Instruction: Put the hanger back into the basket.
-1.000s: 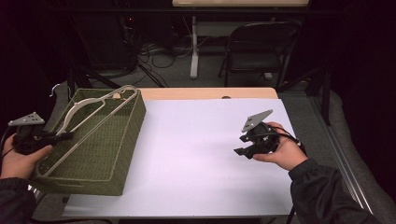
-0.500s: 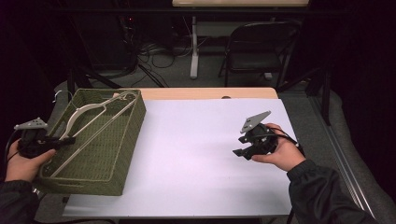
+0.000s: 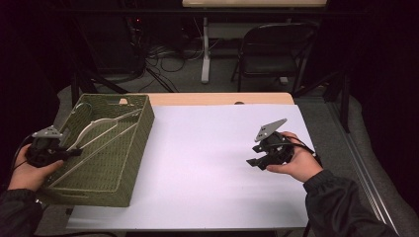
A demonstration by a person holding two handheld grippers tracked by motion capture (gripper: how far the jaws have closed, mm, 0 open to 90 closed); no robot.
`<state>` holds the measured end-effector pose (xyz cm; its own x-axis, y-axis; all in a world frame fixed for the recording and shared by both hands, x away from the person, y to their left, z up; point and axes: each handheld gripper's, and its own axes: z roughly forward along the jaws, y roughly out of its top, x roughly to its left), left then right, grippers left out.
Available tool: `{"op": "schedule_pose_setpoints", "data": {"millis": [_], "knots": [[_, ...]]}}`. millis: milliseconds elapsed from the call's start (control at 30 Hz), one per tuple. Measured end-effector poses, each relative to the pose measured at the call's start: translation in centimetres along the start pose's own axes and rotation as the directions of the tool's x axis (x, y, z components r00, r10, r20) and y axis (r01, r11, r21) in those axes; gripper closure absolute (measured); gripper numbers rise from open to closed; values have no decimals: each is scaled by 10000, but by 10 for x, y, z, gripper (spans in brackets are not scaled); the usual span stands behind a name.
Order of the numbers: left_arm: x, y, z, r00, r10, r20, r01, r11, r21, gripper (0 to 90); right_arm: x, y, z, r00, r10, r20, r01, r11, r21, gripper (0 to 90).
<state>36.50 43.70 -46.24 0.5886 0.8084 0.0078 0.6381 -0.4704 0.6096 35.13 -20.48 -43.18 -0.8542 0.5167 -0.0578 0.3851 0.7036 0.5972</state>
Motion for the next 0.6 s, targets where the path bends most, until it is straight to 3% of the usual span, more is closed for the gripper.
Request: {"op": "schedule_pose_setpoints", "data": {"millis": [100, 200, 233, 267, 300, 400, 433, 533, 600], "knots": [[2, -1, 9, 9998, -189, 59, 188, 9998, 81, 871, 0, 0, 2, 10000, -13, -92, 13, 10000, -46, 471], [2, 1, 11, 9992, -345, -215, 348, 9993, 122, 867, 0, 1, 1, 9999, -69, -155, 72, 9999, 145, 472], [2, 2, 11, 9991, -301, -288, 307, 9993, 206, 864, 1, 0, 4, 10000, -11, -66, 9, 9994, -332, 472], [2, 2, 11, 9989, -307, -345, 316, 9992, 241, 857, 1, 0, 4, 10000, -6, -76, 3, 9995, -307, 472], [2, 2, 10, 9985, -399, -367, 404, 9991, 138, 833, 0, 0, 1, 9999, -44, -142, 44, 10000, 0, 471], [4, 2, 4, 9938, -830, -745, 794, 9956, -503, 644, 0, -1, 2, 9999, -19, -117, 17, 9999, -106, 471], [4, 2, 1, 9917, -980, -832, 921, 9931, -725, 609, 0, -1, 0, 10000, 11, -99, -10, 9999, 107, 471], [5, 3, -12, 9837, -1213, -1328, 1039, 9859, -1310, 514, 0, -3, 0, 9999, 68, -110, -69, 9999, -103, 471], [4, 1, -24, 9795, -1355, -1491, 1089, 9787, -1737, 491, -1, -4, -2, 9999, 52, -87, -51, 10000, 77, 471]]}}
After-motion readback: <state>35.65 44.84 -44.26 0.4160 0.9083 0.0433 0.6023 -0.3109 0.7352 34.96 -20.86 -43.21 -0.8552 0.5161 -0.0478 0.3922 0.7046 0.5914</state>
